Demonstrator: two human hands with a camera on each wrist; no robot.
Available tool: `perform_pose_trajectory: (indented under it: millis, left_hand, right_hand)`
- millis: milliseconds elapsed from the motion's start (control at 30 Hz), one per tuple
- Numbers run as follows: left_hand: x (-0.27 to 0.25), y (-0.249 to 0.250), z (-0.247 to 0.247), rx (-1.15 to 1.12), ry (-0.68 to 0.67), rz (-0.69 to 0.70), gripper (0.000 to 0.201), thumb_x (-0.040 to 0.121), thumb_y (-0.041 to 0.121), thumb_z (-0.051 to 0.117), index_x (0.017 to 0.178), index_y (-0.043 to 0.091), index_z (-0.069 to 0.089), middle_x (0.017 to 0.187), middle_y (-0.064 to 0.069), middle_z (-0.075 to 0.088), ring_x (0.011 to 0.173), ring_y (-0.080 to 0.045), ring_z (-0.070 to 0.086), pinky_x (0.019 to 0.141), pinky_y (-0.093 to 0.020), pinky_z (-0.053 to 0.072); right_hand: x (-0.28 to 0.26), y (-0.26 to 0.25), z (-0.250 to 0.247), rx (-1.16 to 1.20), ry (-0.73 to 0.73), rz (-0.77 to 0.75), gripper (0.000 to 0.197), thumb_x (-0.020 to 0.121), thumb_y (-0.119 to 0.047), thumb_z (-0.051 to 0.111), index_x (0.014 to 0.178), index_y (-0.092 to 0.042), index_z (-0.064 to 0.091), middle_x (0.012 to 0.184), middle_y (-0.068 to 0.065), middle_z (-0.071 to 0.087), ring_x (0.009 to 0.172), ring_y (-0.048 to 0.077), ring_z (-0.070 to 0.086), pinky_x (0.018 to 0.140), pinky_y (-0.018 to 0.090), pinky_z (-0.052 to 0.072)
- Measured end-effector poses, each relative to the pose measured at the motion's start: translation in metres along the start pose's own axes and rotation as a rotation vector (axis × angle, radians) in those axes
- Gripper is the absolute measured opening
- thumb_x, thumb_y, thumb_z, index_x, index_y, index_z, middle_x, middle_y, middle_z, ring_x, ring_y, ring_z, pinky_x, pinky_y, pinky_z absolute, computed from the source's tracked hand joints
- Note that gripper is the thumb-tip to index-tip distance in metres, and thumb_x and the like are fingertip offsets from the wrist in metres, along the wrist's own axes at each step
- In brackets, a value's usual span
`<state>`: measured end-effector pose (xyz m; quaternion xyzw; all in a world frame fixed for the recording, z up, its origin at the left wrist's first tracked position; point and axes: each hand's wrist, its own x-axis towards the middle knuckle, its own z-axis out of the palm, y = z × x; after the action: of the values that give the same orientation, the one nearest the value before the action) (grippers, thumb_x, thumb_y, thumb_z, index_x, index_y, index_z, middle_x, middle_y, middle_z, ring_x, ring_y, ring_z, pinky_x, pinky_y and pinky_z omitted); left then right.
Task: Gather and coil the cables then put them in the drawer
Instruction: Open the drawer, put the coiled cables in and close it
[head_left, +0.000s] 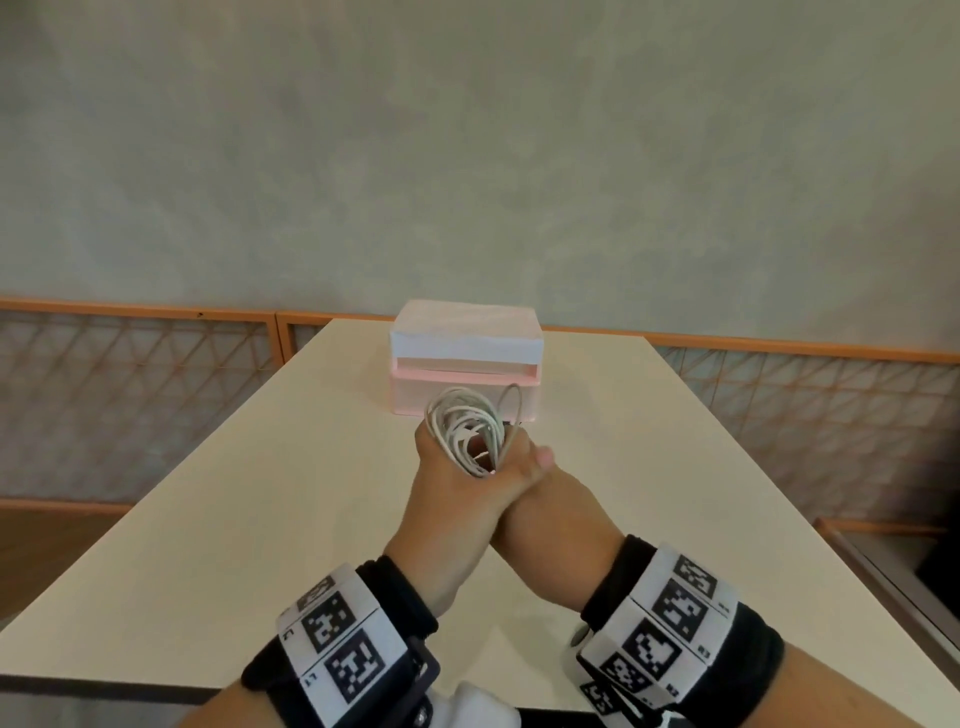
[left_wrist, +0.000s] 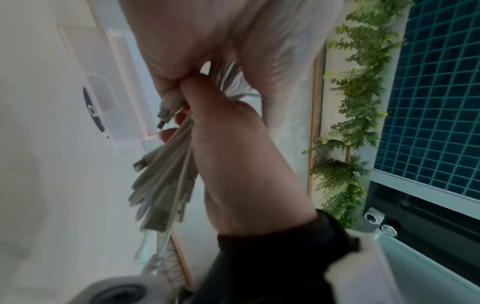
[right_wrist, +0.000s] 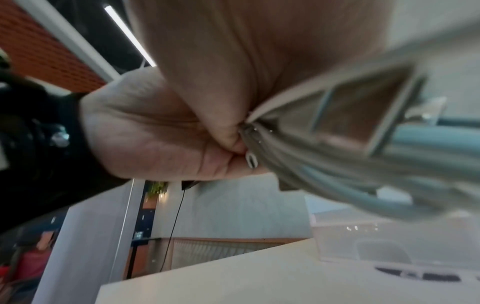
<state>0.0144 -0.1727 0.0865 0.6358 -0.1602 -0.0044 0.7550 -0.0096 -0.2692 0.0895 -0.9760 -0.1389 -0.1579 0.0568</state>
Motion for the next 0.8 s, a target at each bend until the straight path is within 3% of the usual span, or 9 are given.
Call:
perform_pose_trajectory:
  millis: [67,133,200,300,400,533,600,700,800]
  left_hand:
    - [0.003,0.001,-0.002,-0.045,0.004,-0.016,0.047,0.079,0.031,0.073,0.12,0.016,0.054,0.111,-0.004,0.069,0.106,-0.015,0.066,0.092,-0.036,0.051]
    - [0.004,0.003,-0.005,-0.087,0.004,-0.043,0.031,0.088,0.028,0.064,0.114,0.012,0.062,0.106,-0.007,0.072,0.103,-0.019,0.068,0.086,-0.032,0.052]
    - [0.004,0.006,-0.008,-0.121,-0.011,-0.065,0.027,0.089,0.029,0.06,0.109,0.011,0.065,0.102,-0.008,0.074,0.1,-0.019,0.069,0.086,-0.032,0.051]
    - [0.004,0.005,-0.008,-0.139,-0.018,-0.105,0.029,0.092,0.033,0.056,0.111,0.013,0.066,0.106,-0.007,0.073,0.104,-0.019,0.067,0.098,-0.038,0.047]
    - [0.004,0.001,-0.003,-0.183,0.018,-0.135,0.03,0.096,0.031,0.049,0.117,0.014,0.063,0.111,-0.007,0.072,0.109,-0.018,0.065,0.1,-0.038,0.046]
    - [0.005,-0.003,-0.003,-0.225,0.034,-0.198,0.033,0.098,0.034,0.044,0.121,0.016,0.06,0.11,-0.003,0.072,0.104,-0.014,0.067,0.09,-0.03,0.049]
    - [0.006,-0.006,-0.004,-0.186,0.014,-0.231,0.036,0.098,0.038,0.042,0.121,0.016,0.061,0.11,-0.002,0.072,0.104,-0.013,0.066,0.092,-0.031,0.049]
    - [0.005,-0.008,-0.006,-0.107,-0.015,-0.28,0.039,0.098,0.043,0.039,0.116,0.02,0.064,0.111,0.001,0.072,0.107,-0.01,0.065,0.096,-0.029,0.046]
    - [0.002,-0.009,-0.007,-0.047,-0.07,-0.292,0.036,0.098,0.046,0.034,0.102,0.03,0.066,0.105,0.01,0.072,0.102,0.002,0.063,0.091,-0.022,0.043]
  right_hand:
    - [0.004,0.002,0.003,0.096,0.099,0.087,0.055,0.083,-0.04,0.025,0.132,-0.015,0.034,0.118,0.005,0.046,0.099,0.025,0.054,0.077,0.04,0.05]
    - [0.004,0.002,0.002,0.142,0.132,0.099,0.05,0.083,-0.036,0.041,0.127,-0.012,0.035,0.113,0.004,0.049,0.097,0.024,0.053,0.076,0.037,0.049]
    - [0.003,0.005,0.001,0.203,0.146,0.109,0.041,0.081,-0.024,0.052,0.117,-0.014,0.035,0.096,0.003,0.054,0.083,0.025,0.053,0.061,0.033,0.044]
    - [0.003,0.009,0.004,0.369,0.123,0.154,0.031,0.081,-0.019,0.054,0.105,-0.017,0.034,0.073,-0.001,0.055,0.061,0.025,0.052,0.045,0.029,0.032]
    - [0.006,0.01,0.003,0.49,0.092,0.158,0.035,0.082,-0.019,0.057,0.109,-0.016,0.035,0.08,0.004,0.064,0.067,0.026,0.062,0.053,0.033,0.044]
    - [0.007,0.01,-0.005,0.662,-0.064,0.132,0.06,0.079,-0.016,0.061,0.129,-0.013,0.028,0.089,0.003,0.064,0.075,0.018,0.065,0.062,0.034,0.052]
    - [0.008,0.011,-0.01,0.701,-0.124,0.117,0.053,0.078,-0.015,0.062,0.122,-0.014,0.032,0.09,0.003,0.062,0.076,0.017,0.064,0.067,0.036,0.053]
    - [0.01,0.017,-0.01,0.679,-0.091,0.14,0.041,0.078,-0.025,0.065,0.11,-0.015,0.041,0.093,0.001,0.063,0.082,0.016,0.065,0.074,0.04,0.055]
    - [0.011,0.017,-0.005,0.665,-0.027,0.177,0.029,0.078,-0.028,0.063,0.1,-0.015,0.048,0.086,0.001,0.065,0.075,0.018,0.064,0.07,0.039,0.054]
